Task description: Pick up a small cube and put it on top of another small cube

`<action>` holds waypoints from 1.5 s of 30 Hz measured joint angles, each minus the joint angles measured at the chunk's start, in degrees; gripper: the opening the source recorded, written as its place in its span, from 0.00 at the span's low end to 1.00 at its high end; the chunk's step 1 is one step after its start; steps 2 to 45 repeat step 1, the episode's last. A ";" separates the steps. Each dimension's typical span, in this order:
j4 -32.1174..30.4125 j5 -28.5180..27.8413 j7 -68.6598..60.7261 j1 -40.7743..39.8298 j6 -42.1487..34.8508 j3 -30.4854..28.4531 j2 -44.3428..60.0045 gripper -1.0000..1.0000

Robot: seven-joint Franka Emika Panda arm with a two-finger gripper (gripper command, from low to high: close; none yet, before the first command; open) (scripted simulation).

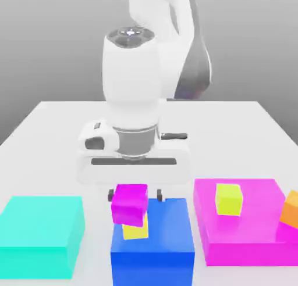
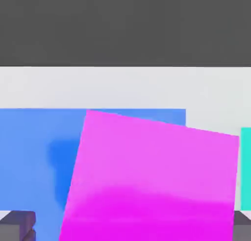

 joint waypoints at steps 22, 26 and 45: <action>0.63 -0.03 0.02 -0.01 -2.28 0.00 -1.65 1.00; 0.63 -0.03 0.02 -0.01 -2.28 0.00 -1.65 1.00; 0.63 -0.03 0.02 -0.01 -2.28 0.00 -1.65 1.00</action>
